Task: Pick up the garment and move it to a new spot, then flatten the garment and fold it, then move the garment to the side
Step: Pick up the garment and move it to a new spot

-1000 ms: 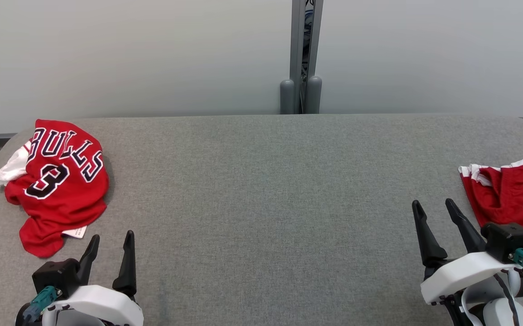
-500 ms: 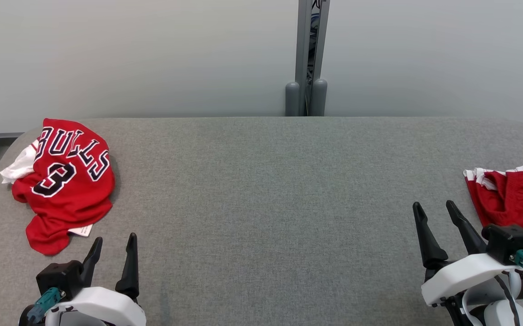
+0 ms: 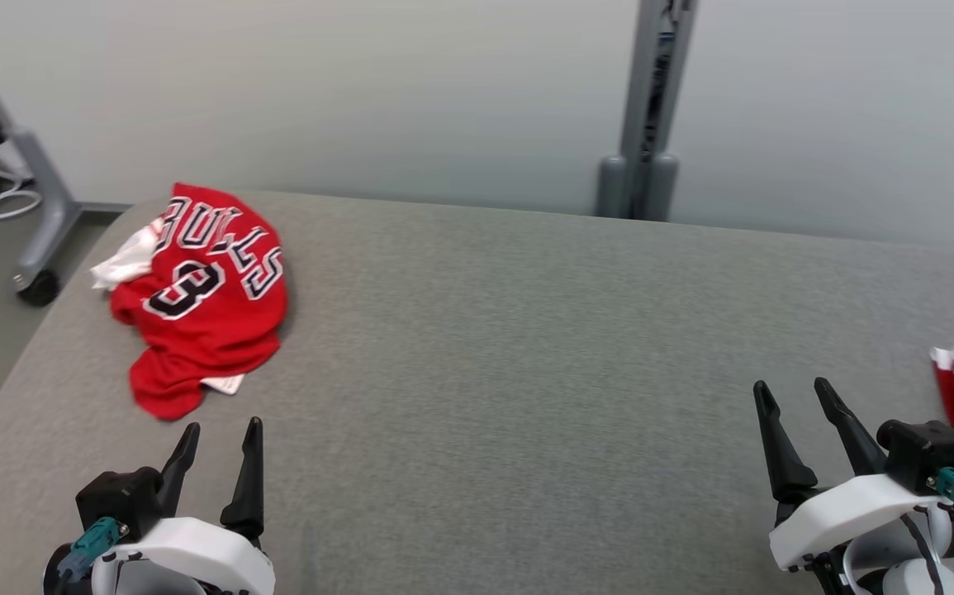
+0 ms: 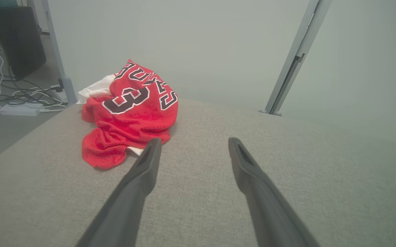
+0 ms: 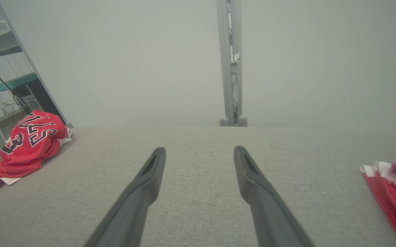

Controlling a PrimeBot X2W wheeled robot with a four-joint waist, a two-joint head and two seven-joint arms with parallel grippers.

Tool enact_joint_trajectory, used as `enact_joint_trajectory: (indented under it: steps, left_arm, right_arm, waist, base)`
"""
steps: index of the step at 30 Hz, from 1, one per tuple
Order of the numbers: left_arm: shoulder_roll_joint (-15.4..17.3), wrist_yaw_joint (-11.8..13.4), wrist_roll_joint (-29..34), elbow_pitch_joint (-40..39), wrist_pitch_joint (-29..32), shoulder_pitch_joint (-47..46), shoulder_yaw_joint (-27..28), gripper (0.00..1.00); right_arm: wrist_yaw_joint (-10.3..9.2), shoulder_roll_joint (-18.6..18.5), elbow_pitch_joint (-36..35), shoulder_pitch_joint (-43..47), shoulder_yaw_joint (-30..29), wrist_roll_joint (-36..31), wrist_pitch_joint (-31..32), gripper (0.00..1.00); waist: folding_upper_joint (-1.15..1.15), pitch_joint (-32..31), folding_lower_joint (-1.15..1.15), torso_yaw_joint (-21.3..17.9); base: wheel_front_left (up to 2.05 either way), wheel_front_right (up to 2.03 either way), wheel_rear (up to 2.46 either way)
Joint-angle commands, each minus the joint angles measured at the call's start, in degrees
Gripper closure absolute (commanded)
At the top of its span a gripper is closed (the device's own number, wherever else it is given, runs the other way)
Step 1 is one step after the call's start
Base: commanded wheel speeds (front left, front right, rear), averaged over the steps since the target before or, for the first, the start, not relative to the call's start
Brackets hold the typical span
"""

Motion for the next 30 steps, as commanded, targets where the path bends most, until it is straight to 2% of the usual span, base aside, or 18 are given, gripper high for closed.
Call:
enact_joint_trajectory:
  steps: [1, 8, 9, 17, 25, 30]
  left_arm:
    - [0.5, -0.1, 0.2, -0.3, -0.1, -0.6, 0.2, 0.00]
    - [0.7, -0.1, 0.2, -1.8, 0.0, -0.6, 0.1, 0.00]
    - [0.7, -0.1, 0.2, -1.8, 0.0, -0.6, 0.1, 0.00]
    - [0.7, -0.1, 0.1, -3.8, 0.0, -0.2, 0.1, 0.00]
    - [0.8, 0.8, -0.2, -5.8, -0.5, 0.6, 1.0, 0.00]
    - [0.7, 0.4, -0.2, -6.7, 0.5, -1.0, 0.5, 0.00]
  right_arm:
    - [0.01, -0.2, 0.0, 0.4, -0.1, -0.2, -0.5, 0.00]
    - [0.01, -0.2, 0.3, -0.3, -0.6, -0.4, -1.2, 0.00]
    - [0.01, -0.2, 0.3, -0.3, -0.6, -0.4, -1.2, 0.00]
    - [0.01, -0.2, 0.8, -0.9, -0.9, -0.1, -1.6, 0.00]
    - [0.01, -0.2, 1.5, -2.5, 0.1, -0.5, -1.3, 0.00]
    - [0.01, -0.2, 1.8, -2.0, -1.0, -0.5, -1.6, 0.00]
  waist:
    - [0.00, 0.3, 0.00, 4.5]
    - [0.00, 1.0, 0.00, 13.8]
    - [0.00, 1.0, 0.00, 13.8]
    - [0.00, 1.6, 0.00, 21.8]
    - [0.00, 2.7, 0.00, 22.6]
    - [0.00, 2.8, 0.00, 22.1]
  base:
    - [0.00, 0.00, 0.00]
    - [0.00, 0.00, 0.00]
    - [0.00, 0.00, 0.00]
    - [0.00, 0.00, 0.00]
    - [0.00, 0.00, 0.00]
    - [0.00, 0.00, 0.00]
